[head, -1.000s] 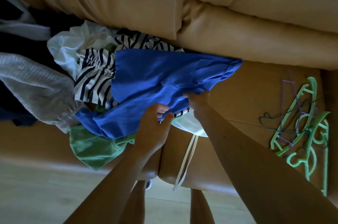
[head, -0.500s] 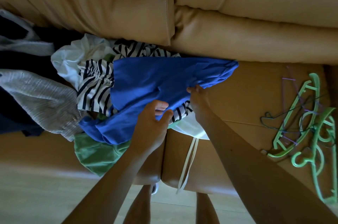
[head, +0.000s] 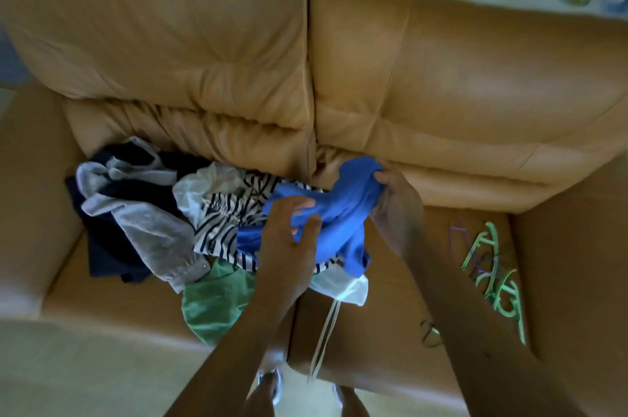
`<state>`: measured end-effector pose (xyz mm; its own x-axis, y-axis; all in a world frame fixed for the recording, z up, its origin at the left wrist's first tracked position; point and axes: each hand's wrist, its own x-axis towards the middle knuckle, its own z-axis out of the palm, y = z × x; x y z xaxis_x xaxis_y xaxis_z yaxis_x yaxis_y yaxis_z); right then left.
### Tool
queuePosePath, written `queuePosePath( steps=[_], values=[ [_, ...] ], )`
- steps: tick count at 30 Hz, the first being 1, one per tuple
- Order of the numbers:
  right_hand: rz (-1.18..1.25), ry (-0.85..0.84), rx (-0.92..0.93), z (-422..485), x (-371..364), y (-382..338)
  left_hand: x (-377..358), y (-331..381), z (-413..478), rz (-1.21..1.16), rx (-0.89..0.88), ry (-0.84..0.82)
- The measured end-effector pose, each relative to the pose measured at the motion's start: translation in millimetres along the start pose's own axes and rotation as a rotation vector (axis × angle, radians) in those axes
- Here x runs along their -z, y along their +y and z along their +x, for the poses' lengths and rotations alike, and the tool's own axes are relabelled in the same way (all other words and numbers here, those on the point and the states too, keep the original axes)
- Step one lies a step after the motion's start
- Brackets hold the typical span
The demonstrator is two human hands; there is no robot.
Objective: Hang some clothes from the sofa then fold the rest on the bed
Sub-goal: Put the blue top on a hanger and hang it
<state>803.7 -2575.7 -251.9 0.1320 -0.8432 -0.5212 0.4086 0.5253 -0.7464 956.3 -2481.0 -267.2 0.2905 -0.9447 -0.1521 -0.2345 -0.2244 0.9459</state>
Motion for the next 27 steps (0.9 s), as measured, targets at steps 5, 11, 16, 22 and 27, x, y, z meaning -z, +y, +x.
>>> queuePosePath(
  steps=[5,11,16,22,27],
  values=[
    [-0.188,-0.279,0.133,-62.1,-72.6,-98.5,38.5,102.3,10.0,-0.082,-0.228,0.122],
    [-0.302,-0.469,0.304,-118.6,-129.9,-175.5,61.2,184.9,27.2,-0.153,-0.299,-0.359],
    [-0.490,-0.440,0.599,-150.4,-142.3,-228.8,82.6,227.4,24.9,-0.069,-0.372,-0.497],
    [-0.576,-0.301,0.711,-162.1,-129.8,-262.8,105.2,268.9,18.4,0.032,-0.485,-0.450],
    [-0.773,-0.282,0.682,-170.5,-124.1,-277.4,115.8,305.8,18.0,-0.012,-0.575,-0.370]
  ],
)
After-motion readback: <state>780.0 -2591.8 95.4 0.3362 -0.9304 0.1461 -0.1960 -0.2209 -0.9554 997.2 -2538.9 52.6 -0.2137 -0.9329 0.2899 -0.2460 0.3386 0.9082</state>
